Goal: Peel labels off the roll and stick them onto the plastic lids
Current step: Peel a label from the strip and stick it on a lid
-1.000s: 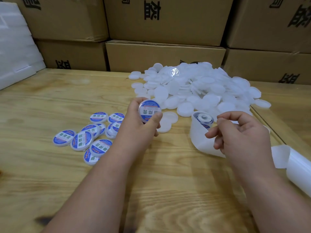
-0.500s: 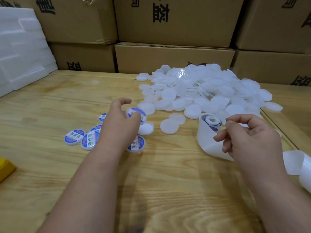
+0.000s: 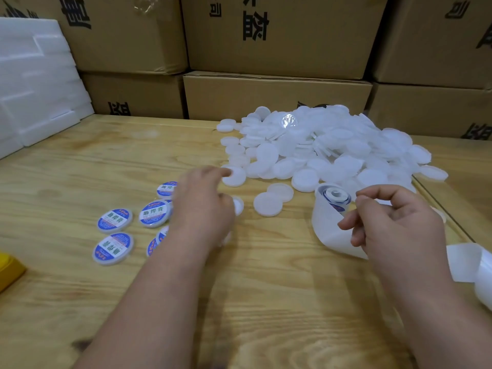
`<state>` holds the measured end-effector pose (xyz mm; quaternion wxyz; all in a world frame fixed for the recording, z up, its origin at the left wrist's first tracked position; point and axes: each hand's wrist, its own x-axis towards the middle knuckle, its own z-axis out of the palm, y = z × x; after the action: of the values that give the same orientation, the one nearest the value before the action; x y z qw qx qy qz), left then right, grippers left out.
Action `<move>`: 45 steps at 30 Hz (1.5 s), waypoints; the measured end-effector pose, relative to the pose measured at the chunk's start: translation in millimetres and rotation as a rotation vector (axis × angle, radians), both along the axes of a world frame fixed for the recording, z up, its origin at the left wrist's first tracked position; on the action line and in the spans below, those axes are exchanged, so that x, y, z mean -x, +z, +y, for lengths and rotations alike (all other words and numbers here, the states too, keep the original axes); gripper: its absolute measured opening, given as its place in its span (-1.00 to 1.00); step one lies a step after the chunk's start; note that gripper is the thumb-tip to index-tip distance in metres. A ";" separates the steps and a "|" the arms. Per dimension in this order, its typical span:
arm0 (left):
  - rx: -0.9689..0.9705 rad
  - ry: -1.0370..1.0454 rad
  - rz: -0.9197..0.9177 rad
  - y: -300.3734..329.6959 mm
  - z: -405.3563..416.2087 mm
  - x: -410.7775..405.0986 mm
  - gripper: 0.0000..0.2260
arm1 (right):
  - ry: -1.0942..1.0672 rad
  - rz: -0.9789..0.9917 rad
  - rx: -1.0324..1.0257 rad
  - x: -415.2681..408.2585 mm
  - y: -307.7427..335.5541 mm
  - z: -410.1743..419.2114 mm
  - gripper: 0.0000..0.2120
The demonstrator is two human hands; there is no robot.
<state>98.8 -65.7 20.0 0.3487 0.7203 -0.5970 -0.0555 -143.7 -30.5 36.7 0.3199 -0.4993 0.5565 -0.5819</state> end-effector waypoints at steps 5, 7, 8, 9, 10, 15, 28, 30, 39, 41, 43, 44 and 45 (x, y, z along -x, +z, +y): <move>-0.196 -0.311 -0.071 -17.7 -1.6 41.5 -0.41 | -0.004 0.040 0.027 0.5 -0.4 -0.4 -0.91; -0.227 -0.213 -0.142 -19.1 -6.5 39.1 -0.39 | -0.010 0.041 0.035 1.3 -0.7 -0.5 -0.91; -0.222 -0.156 -0.190 -19.3 -8.4 35.5 -0.40 | -0.013 0.042 0.036 1.7 -0.8 -0.7 -0.90; -0.220 -0.105 -0.224 -19.6 -9.7 31.4 -0.41 | -0.016 0.046 0.037 1.8 -0.9 -1.3 -0.90; -0.216 -0.068 -0.217 -20.5 -10.5 27.3 -0.42 | -0.020 0.053 0.037 2.0 -1.2 -1.7 -0.90; -0.138 -0.048 -0.012 -21.3 -14.0 19.9 -0.43 | -0.017 0.053 0.035 1.8 -2.8 -2.2 -0.90; 0.170 0.240 0.046 -5.7 -9.0 -8.3 -0.59 | -0.050 0.041 0.048 4.4 -3.5 -3.3 -0.90; 0.207 0.313 -0.035 -3.5 -6.8 -6.3 -0.60 | -0.084 0.062 0.083 5.0 -5.4 -4.3 -0.88; -0.104 -0.203 -0.155 -23.5 -14.6 51.8 -0.60 | -0.021 0.570 -0.086 5.1 -16.9 -10.3 -0.86; -0.125 -0.224 -0.156 -25.5 -16.8 51.7 -0.62 | -0.013 0.605 -0.116 5.9 -18.7 -11.6 -0.83; -0.113 -0.218 -0.129 -25.6 -17.7 49.3 -0.60 | -0.011 0.595 -0.125 6.7 -18.6 -12.1 -0.85; -0.103 -0.219 -0.124 -25.2 -17.3 49.1 -0.57 | -0.003 0.585 -0.135 6.9 -18.3 -11.8 -0.85; -0.088 -0.221 -0.112 -25.0 -17.2 49.6 -0.54 | 0.010 0.581 -0.149 6.7 -18.0 -11.5 -0.83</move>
<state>49.2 -82.9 -4.9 0.2745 0.6668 -0.6883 -0.0794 -150.4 -42.0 18.7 0.1858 -0.6227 0.6636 -0.3706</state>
